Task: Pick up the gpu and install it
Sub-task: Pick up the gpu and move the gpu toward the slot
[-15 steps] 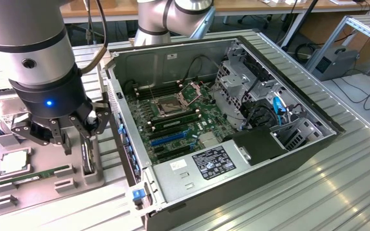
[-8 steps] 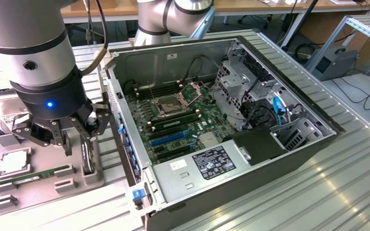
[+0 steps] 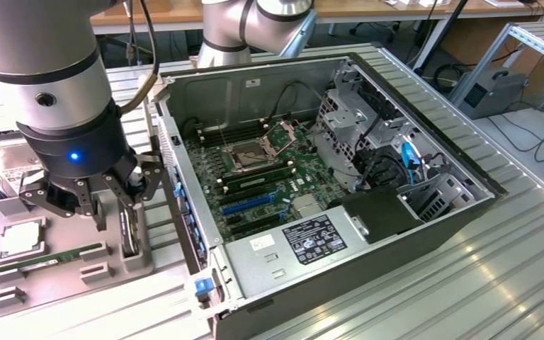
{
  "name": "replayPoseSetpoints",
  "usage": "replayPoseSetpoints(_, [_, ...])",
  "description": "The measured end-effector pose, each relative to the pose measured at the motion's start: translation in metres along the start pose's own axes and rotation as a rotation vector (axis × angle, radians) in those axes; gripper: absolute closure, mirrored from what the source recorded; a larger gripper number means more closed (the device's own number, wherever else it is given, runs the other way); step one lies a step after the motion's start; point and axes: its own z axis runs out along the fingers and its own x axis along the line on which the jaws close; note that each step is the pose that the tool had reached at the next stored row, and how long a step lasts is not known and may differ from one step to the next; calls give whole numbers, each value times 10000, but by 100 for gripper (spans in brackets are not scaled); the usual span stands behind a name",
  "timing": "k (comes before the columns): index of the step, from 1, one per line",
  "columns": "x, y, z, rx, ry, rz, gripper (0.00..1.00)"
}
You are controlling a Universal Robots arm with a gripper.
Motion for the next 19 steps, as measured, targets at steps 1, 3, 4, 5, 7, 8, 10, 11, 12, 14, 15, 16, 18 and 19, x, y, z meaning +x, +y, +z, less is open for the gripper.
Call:
replayPoseSetpoints(1, [0, 0, 3, 3, 0, 0, 58])
replayPoseSetpoints(3, [0, 0, 10, 7, -1, -1, 58])
replayPoseSetpoints(4, [0, 0, 13, 10, -1, -1, 58])
replayPoseSetpoints(5, [0, 0, 15, 12, -1, -1, 58])
replayPoseSetpoints(7, [1, 1, 22, 17, -2, 0, 58])
replayPoseSetpoints(8, [0, 1, 25, 18, -2, -1, 58])
replayPoseSetpoints(10, [1, 1, 31, 23, -2, -1, 58])
replayPoseSetpoints(11, [1, 1, 34, 25, -2, -1, 58])
replayPoseSetpoints(12, [1, 1, 37, 28, -3, -1, 58])
replayPoseSetpoints(14, [1, 2, 47, 36, -3, -1, 58])
replayPoseSetpoints(15, [1, 2, 50, 38, -4, -1, 58])
replayPoseSetpoints(16, [1, 2, 53, 41, -4, -2, 58])
replayPoseSetpoints(18, [2, 2, 59, 48, -4, -2, 58])
replayPoseSetpoints(19, [2, 2, 62, 52, -4, -2, 58])
